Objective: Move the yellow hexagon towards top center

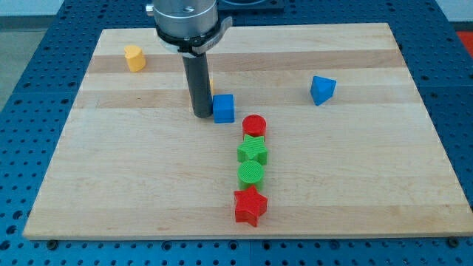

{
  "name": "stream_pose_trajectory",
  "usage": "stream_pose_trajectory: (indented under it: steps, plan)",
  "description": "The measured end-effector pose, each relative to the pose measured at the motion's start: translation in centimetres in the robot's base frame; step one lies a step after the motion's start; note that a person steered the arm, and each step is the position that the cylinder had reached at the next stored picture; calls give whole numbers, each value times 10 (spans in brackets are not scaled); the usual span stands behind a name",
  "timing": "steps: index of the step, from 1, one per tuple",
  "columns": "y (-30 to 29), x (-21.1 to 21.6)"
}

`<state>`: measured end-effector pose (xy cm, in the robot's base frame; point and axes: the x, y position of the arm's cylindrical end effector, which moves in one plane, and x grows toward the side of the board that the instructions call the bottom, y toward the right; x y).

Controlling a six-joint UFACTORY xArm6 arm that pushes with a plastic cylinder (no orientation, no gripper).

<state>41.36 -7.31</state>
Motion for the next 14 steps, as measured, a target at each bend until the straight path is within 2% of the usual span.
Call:
stream_pose_trajectory:
  steps: [3,4,5,6,7,8,9,10,12,14]
  plan:
    - [0,-113]
    - [0,-121]
    - [-4,-83]
    - [-4,-63]
    - [-14,-57]
    - [-56,-58]
    - [-56,-58]
    - [-66,-77]
    - [-72,-143]
    - [-51,-143]
